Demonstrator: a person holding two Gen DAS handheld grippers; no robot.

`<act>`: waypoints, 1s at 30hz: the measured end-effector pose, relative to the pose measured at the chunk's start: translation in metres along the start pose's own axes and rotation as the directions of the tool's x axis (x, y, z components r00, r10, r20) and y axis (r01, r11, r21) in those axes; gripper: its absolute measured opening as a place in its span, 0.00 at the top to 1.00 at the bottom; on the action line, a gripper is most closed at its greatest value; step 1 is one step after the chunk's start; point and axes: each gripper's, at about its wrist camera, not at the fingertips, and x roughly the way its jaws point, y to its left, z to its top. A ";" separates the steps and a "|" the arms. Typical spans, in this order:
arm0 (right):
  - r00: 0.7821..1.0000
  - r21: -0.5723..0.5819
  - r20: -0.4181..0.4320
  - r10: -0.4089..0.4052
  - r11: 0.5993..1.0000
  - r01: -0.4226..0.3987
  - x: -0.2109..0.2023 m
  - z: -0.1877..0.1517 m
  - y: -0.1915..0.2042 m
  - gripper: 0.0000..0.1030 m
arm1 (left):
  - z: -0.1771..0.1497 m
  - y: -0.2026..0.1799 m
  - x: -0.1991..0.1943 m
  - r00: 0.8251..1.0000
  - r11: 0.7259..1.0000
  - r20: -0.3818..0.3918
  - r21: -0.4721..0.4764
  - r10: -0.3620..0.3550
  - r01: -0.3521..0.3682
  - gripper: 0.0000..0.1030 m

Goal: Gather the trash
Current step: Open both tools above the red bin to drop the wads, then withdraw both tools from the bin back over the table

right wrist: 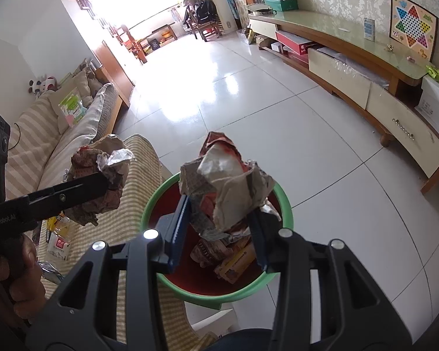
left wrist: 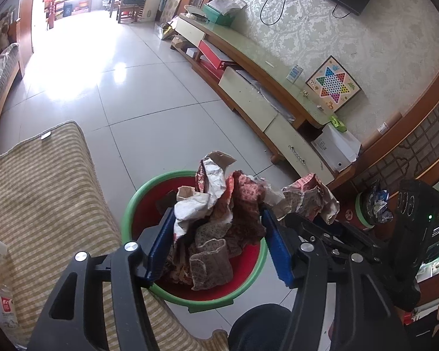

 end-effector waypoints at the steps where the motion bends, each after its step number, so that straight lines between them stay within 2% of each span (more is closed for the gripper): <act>1: 1.000 0.000 0.000 0.002 1.000 -0.002 0.000 0.000 -0.001 0.63 | 0.001 0.000 -0.001 1.000 1.000 0.004 -0.006 -0.006 0.006 0.39; 3: 1.000 -0.002 0.000 0.004 1.000 -0.004 0.001 0.000 0.000 0.63 | 0.002 0.001 -0.002 1.000 1.000 0.009 -0.013 -0.011 0.011 0.35; 5: 1.000 -0.004 -0.001 0.008 1.000 -0.008 0.002 0.001 0.001 0.63 | 0.002 0.002 -0.004 1.000 1.000 0.013 -0.019 -0.012 0.013 0.28; 9: 1.000 -0.012 0.000 0.016 1.000 -0.016 0.003 0.003 0.004 0.62 | 0.004 0.005 -0.015 0.999 1.000 0.041 -0.027 -0.003 0.004 0.27; 13: 1.000 -0.028 0.001 0.020 0.999 -0.019 0.004 0.002 0.012 0.52 | 0.005 0.014 -0.027 0.998 0.999 0.065 -0.039 0.015 -0.013 0.27; 14: 1.000 -0.037 0.001 0.014 0.999 -0.014 0.004 0.002 0.015 0.46 | 0.005 0.016 -0.030 0.998 0.999 0.067 -0.038 0.021 -0.019 0.27; 15: 1.000 -0.045 0.000 0.009 0.999 -0.009 0.005 0.002 0.016 0.34 | 0.004 0.017 -0.033 0.997 0.999 0.070 -0.035 0.029 -0.026 0.27; 17: 1.000 -0.056 0.015 -0.001 0.998 0.001 0.002 0.001 0.023 0.17 | 0.001 0.021 -0.041 0.996 0.999 0.075 -0.032 0.041 -0.039 0.27; 19: 0.999 -0.076 0.032 -0.009 0.997 0.012 -0.001 0.001 0.031 0.06 | -0.001 0.026 -0.049 0.995 0.998 0.083 -0.031 0.053 -0.050 0.27; 26: 1.000 -0.135 0.031 0.001 0.991 0.003 -0.005 0.001 0.064 0.05 | -0.012 0.050 -0.084 0.990 0.994 0.113 -0.070 0.088 -0.080 0.25; 28: 0.999 -0.149 0.032 0.010 0.989 -0.005 -0.007 0.000 0.073 0.05 | -0.017 0.055 -0.095 0.986 0.992 0.129 -0.079 0.105 -0.095 0.14; 30: 0.999 -0.161 0.032 0.015 0.987 -0.010 -0.009 -0.001 0.086 0.05 | -0.021 0.060 -0.109 0.981 0.991 0.150 -0.084 0.120 -0.108 0.11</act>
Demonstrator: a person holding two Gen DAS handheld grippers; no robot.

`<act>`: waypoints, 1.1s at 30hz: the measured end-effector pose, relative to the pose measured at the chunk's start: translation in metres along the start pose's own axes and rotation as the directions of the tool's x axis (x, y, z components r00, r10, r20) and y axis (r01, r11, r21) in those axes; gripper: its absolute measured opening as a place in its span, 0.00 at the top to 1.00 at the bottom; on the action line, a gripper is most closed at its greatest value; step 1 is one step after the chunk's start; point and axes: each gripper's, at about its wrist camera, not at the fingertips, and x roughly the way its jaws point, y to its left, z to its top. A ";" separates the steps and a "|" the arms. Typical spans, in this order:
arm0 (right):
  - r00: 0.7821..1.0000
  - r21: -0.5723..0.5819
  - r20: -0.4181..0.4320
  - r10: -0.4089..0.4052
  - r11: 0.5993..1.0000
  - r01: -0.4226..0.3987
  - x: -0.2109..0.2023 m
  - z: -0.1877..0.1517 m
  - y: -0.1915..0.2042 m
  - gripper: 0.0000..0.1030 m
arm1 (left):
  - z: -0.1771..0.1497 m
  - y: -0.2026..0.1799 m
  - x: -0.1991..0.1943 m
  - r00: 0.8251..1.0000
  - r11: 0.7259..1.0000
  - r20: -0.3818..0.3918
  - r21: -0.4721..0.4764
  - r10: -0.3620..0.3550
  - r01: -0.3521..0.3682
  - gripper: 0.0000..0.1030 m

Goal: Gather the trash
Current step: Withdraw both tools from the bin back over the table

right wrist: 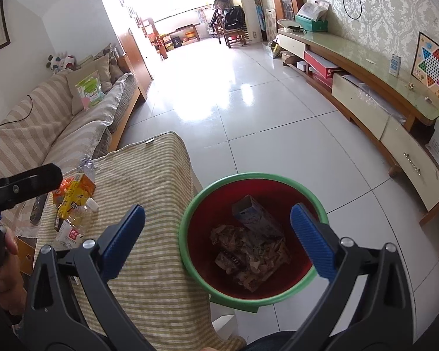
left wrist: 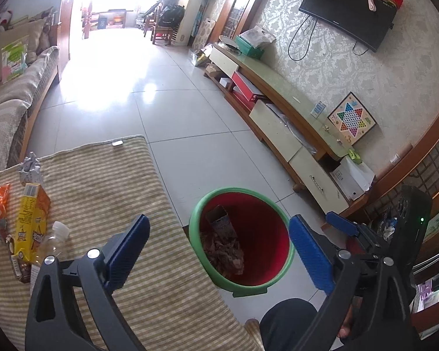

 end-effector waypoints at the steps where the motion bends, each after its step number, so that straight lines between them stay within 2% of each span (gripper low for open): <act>1: 1.000 -0.007 0.002 0.004 1.000 -0.004 -0.001 0.001 0.005 0.05 | -0.001 0.004 -0.006 1.000 1.000 0.008 -0.002 0.006 -0.006 0.11; 8: 1.000 -0.056 0.005 0.030 0.998 -0.030 -0.008 0.002 0.045 0.05 | -0.017 0.042 -0.046 0.996 0.996 0.042 -0.029 0.080 -0.079 0.08; 13: 0.998 -0.095 -0.011 0.063 0.993 -0.063 -0.005 -0.003 0.082 0.05 | -0.044 0.084 -0.072 0.990 0.987 0.038 -0.086 0.139 -0.135 0.08; 21: 0.990 -0.183 -0.077 0.120 0.974 -0.133 0.010 -0.020 0.151 0.05 | -0.098 0.165 -0.108 0.971 0.949 0.001 -0.212 0.239 -0.234 0.08; 28: 0.987 -0.205 -0.107 0.122 0.968 -0.142 0.020 -0.035 0.185 0.05 | -0.134 0.204 -0.101 0.967 0.932 -0.095 -0.257 0.238 -0.255 0.08; 33: 0.984 -0.230 -0.135 0.113 0.963 -0.142 0.027 -0.049 0.203 0.05 | -0.138 0.211 -0.080 0.970 0.945 -0.135 -0.233 0.202 -0.229 0.08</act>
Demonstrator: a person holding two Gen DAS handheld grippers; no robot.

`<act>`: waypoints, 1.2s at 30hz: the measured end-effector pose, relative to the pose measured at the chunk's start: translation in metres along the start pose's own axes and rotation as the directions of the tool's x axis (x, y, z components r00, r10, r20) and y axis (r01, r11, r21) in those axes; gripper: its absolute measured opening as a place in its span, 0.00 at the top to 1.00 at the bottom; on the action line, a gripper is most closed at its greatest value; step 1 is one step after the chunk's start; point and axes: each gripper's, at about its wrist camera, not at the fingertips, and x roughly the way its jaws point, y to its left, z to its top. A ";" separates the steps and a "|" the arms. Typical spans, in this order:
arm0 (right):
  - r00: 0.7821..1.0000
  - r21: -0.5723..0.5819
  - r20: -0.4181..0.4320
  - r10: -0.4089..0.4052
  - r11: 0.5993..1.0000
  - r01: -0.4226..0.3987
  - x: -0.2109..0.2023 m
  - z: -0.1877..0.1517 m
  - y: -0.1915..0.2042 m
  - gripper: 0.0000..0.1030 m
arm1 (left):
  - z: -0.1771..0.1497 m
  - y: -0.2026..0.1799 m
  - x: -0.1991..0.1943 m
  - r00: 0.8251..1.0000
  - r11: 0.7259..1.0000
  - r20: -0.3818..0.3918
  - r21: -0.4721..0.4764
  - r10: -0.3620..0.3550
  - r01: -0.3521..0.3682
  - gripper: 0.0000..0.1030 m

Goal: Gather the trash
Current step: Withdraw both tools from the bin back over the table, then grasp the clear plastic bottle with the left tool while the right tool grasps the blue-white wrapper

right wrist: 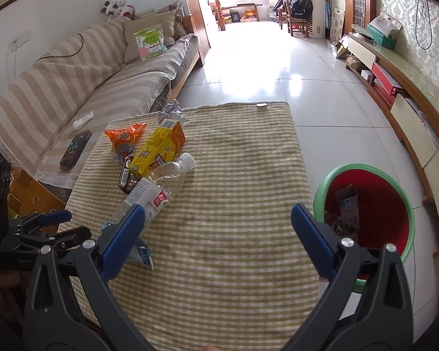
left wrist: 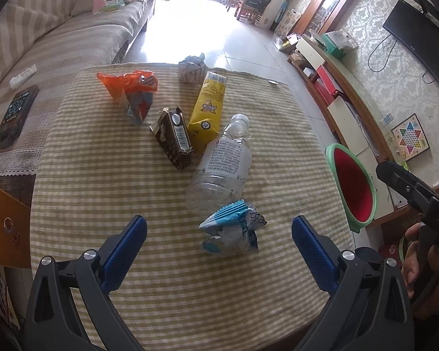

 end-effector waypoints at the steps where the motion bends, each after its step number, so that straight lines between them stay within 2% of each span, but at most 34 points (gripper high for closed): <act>1: 1.000 -0.006 -0.002 -0.002 1.000 0.002 0.001 -0.002 0.003 0.05 | 0.002 -0.003 0.006 1.000 1.000 -0.010 0.011 -0.002 0.003 0.08; 5: 1.000 -0.001 -0.017 -0.002 1.000 0.002 0.004 -0.006 0.004 0.05 | 0.014 -0.012 0.030 0.999 0.999 -0.047 0.049 0.025 -0.023 0.08; 10: 1.000 0.024 -0.018 -0.012 1.000 0.012 0.005 -0.006 -0.008 0.05 | 0.030 -0.020 0.060 0.990 0.993 -0.099 0.064 0.101 -0.095 0.08; 16: 0.999 0.079 -0.032 -0.003 0.997 0.005 0.012 -0.014 -0.027 0.05 | 0.038 -0.024 0.094 0.967 0.984 -0.186 0.066 0.172 -0.163 0.09; 22: 0.999 0.120 -0.033 0.007 0.993 -0.003 0.016 -0.020 -0.039 0.05 | 0.043 -0.022 0.117 0.943 0.971 -0.233 0.075 0.237 -0.226 0.15; 23: 0.999 0.125 -0.034 0.008 0.992 -0.004 0.017 -0.020 -0.040 0.05 | 0.043 -0.022 0.120 0.941 0.970 -0.236 0.081 0.242 -0.229 0.20; 24: 0.999 0.131 -0.035 0.011 0.991 -0.006 0.018 -0.021 -0.042 0.05 | 0.044 -0.023 0.121 0.941 0.971 -0.241 0.080 0.238 -0.225 0.31; 25: 0.999 0.138 -0.036 0.014 0.990 -0.008 0.019 -0.021 -0.044 0.05 | 0.045 -0.025 0.124 0.940 0.972 -0.248 0.076 0.233 -0.221 0.38; 29: 0.999 0.151 -0.042 0.027 0.988 -0.021 0.021 -0.024 -0.047 0.05 | 0.045 -0.028 0.121 0.950 0.978 -0.235 0.082 0.208 -0.194 0.39; 36: 0.998 0.123 -0.050 0.040 0.992 -0.033 0.021 -0.027 -0.035 0.05 | 0.047 -0.032 0.087 0.981 0.989 -0.140 0.077 0.136 -0.126 0.41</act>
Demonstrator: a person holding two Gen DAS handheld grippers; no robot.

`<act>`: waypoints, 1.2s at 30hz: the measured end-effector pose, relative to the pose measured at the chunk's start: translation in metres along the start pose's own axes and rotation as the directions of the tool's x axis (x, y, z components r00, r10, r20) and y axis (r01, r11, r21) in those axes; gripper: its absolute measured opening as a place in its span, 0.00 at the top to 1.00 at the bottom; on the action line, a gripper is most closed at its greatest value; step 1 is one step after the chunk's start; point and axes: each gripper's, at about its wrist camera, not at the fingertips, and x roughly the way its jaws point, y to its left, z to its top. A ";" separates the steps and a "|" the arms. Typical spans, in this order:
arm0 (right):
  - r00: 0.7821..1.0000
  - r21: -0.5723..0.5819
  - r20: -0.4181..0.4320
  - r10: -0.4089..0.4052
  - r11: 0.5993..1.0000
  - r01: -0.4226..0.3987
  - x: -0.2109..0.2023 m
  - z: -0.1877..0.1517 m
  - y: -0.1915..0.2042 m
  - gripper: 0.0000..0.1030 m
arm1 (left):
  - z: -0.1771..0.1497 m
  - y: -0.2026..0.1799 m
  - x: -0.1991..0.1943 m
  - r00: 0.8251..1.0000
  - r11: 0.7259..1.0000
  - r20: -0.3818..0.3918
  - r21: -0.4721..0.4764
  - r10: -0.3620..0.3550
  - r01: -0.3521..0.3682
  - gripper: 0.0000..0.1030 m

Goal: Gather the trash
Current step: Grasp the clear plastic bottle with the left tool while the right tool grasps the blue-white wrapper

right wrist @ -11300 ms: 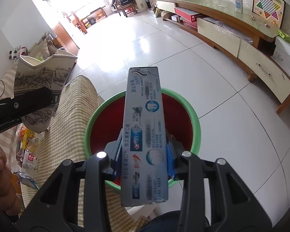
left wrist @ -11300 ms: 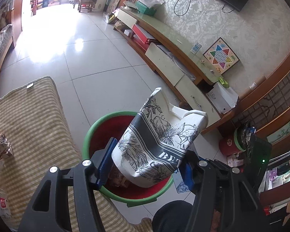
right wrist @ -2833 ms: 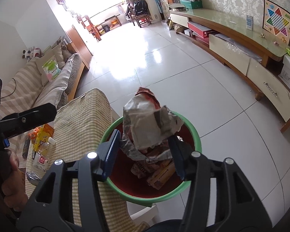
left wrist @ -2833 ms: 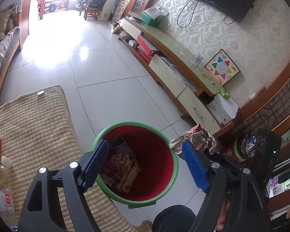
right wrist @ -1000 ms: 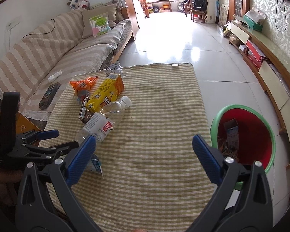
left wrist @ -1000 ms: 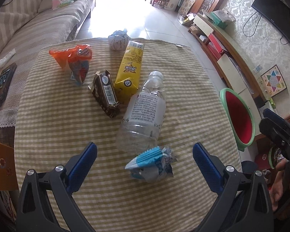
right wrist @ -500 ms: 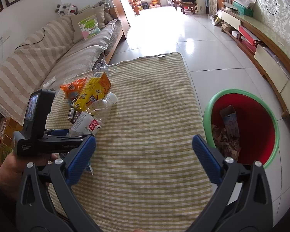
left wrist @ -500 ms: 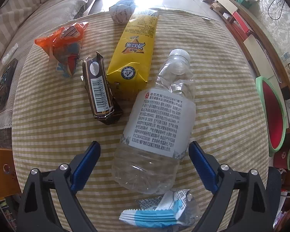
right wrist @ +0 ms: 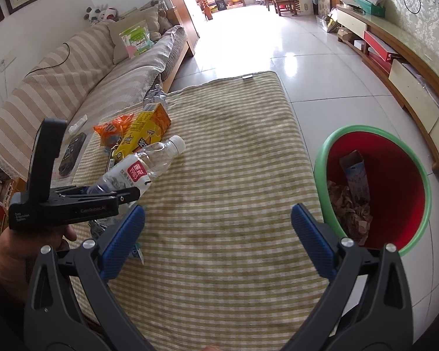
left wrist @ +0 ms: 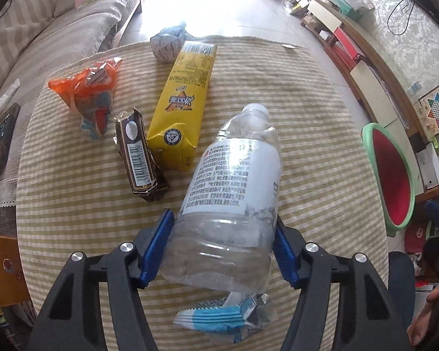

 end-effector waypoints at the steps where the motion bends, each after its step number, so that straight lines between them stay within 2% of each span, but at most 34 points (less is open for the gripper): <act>1: 1.000 -0.006 -0.001 0.000 1.000 0.000 0.000 -0.001 0.003 0.05 | 0.000 0.001 -0.006 1.000 1.000 0.018 -0.004 -0.015 0.015 0.41; 7: 1.000 -0.047 -0.014 0.009 0.999 -0.010 0.002 -0.004 0.020 0.05 | -0.007 0.022 -0.047 0.990 0.996 0.119 -0.041 -0.078 0.084 0.43; 16: 0.997 -0.134 -0.062 0.048 0.989 -0.056 0.016 -0.013 0.057 0.05 | -0.009 0.048 -0.097 0.964 0.987 0.243 -0.094 -0.103 0.129 0.46; 27: 0.980 -0.231 -0.156 0.123 0.960 -0.158 0.054 -0.029 0.114 0.05 | -0.027 0.090 -0.147 0.930 0.980 0.357 -0.139 -0.082 0.140 0.46; 31: 0.971 -0.277 -0.194 0.138 0.942 -0.190 0.072 -0.033 0.143 0.05 | -0.031 0.104 -0.157 0.926 0.984 0.374 -0.143 -0.049 0.110 0.46; 36: 0.966 -0.314 -0.233 0.111 0.932 -0.183 0.099 -0.034 0.168 0.05 | -0.037 0.123 -0.161 0.923 0.983 0.383 -0.160 -0.025 0.093 0.46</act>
